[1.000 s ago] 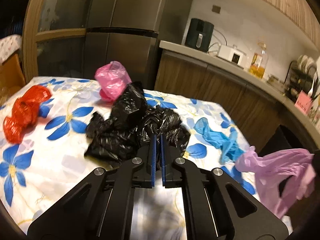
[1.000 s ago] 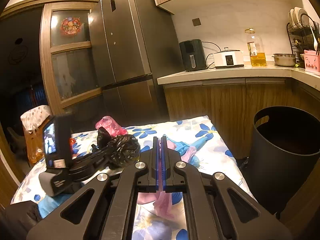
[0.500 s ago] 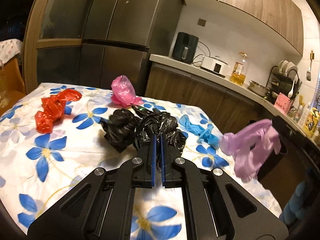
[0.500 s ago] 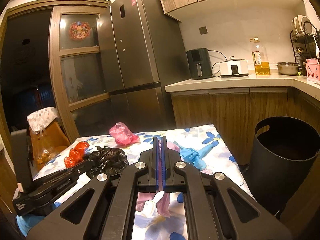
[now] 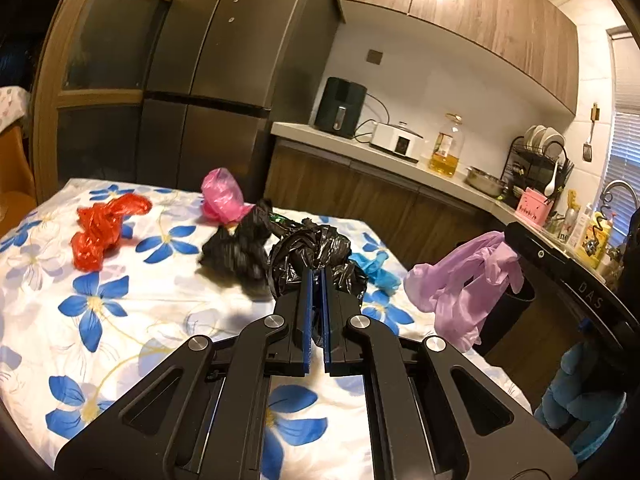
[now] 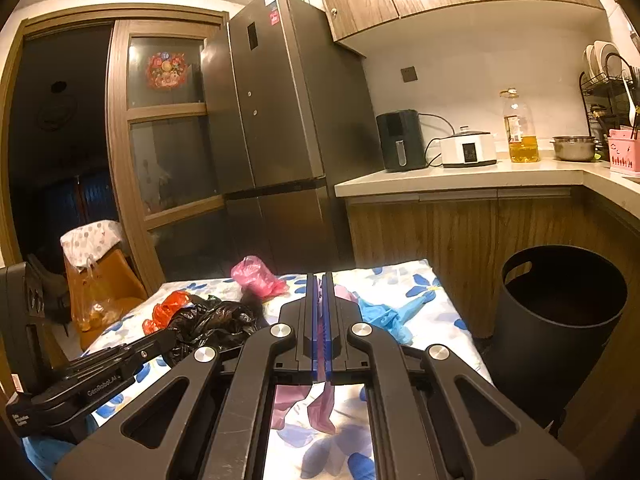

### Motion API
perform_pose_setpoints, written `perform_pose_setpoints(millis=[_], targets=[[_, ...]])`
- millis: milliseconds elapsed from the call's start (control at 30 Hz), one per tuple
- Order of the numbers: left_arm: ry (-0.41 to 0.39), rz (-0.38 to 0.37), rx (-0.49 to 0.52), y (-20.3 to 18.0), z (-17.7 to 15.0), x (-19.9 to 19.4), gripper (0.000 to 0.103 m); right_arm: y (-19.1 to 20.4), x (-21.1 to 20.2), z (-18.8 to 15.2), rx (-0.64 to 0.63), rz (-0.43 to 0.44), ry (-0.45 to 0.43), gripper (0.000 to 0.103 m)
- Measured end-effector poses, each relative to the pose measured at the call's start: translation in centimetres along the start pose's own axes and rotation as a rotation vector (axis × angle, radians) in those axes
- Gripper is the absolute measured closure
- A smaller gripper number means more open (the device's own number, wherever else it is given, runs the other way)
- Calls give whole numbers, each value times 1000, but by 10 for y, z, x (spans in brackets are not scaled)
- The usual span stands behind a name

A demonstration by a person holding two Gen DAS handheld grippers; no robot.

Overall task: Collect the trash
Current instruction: 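Carry the black bag and pink glove to the black bin and release both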

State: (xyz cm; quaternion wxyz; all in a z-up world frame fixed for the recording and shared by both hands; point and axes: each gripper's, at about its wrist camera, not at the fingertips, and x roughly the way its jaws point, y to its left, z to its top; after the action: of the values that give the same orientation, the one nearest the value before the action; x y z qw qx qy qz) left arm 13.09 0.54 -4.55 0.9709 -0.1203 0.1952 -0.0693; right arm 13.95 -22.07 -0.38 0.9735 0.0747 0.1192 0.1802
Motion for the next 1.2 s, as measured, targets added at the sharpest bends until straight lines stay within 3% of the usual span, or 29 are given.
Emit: perform_pose_setpoints(millis=[433,1200], targets=[[-10,-79,61,-55,24,40,100,-49,-9,27,16,-100,-51,100],[-21,-342,226,-226,51,142,100,-177,-18,65,45,-395,-126,100]])
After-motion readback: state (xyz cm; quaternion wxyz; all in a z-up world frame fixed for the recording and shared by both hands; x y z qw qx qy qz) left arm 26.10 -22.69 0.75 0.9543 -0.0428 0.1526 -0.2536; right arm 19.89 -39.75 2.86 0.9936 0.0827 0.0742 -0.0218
